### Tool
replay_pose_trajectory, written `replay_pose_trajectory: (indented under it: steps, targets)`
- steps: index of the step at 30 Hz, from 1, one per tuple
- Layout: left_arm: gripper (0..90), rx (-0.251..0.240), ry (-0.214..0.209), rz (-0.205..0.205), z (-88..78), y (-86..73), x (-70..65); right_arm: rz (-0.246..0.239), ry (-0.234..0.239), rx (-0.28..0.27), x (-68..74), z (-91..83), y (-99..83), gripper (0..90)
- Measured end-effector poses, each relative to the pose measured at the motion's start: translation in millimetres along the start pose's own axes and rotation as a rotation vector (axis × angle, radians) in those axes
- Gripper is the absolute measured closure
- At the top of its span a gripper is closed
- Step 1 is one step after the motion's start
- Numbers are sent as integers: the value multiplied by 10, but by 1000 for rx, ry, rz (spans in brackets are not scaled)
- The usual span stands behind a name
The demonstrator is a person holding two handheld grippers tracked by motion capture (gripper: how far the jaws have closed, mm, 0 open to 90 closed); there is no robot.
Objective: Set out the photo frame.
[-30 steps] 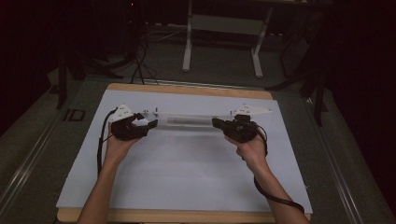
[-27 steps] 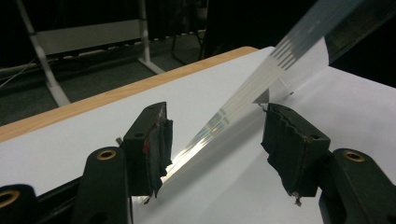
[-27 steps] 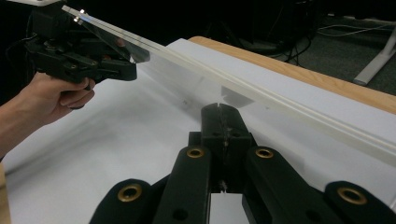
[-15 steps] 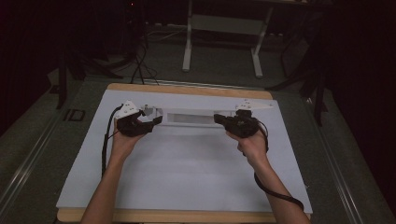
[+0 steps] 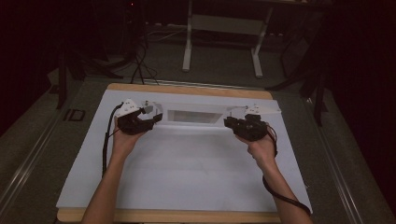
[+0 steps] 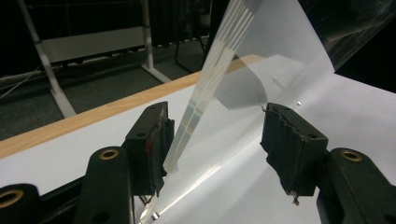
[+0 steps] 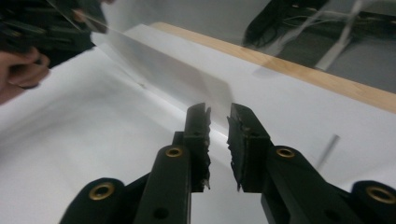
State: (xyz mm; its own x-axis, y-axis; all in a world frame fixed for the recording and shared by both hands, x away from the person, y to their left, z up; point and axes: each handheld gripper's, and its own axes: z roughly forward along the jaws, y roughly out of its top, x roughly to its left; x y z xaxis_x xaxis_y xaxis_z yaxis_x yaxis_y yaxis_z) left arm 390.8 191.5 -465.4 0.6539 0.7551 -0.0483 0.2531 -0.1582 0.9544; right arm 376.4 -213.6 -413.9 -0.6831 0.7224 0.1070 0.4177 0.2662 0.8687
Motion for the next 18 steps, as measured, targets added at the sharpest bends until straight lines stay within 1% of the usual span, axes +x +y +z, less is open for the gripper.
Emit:
replay_pose_trajectory:
  steps: [1, 2, 4, 5, 6, 7, 8, 9, 10, 12, 13, 14, 17, 18]
  targets:
    - [423, 0, 0, 0, 0, 0, 0, 0, 0, 0, 0, 0, 0, 762]
    - [423, -2, -1, -2, 2, -1, 3, -1, -15, 2, -55, -12, -39, 727]
    - [423, -2, -2, -1, 3, -1, 5, -1, -21, 0, -80, -18, -56, 711]
    - [423, -3, -3, -2, 4, -2, 9, -12, -30, -5, -133, -30, -89, 689]
    - [424, -5, -4, -1, 6, -2, 13, -12, -41, -3, -159, -32, -103, 680]
    - [424, -5, -4, -1, 6, -2, 13, -12, -41, -3, -159, -32, -103, 680]
    - [425, -3, -6, -3, 10, 2, 20, -9, -58, 2, -211, -34, -132, 668]
    - [426, -3, -6, -3, 10, 2, 20, -9, -58, 2, -211, -34, -132, 668]
    - [427, -4, -6, -6, 17, 9, 28, 5, -59, 9, -260, -33, -158, 659]
    - [428, -6, -4, -8, 26, 17, 36, 16, -67, 12, -307, -30, -181, 647]
    - [429, -6, -4, -8, 26, 17, 36, 16, -67, 12, -307, -30, -181, 647]
    - [429, -4, -2, -9, 32, 24, 44, 26, -76, 18, -350, -30, -200, 633]
    - [429, -5, -1, -11, 39, 29, 48, 24, -82, 16, -407, -29, -219, 606]
    - [429, -4, 1, -13, 43, 35, 53, 21, -92, 17, -421, -30, -223, 600]
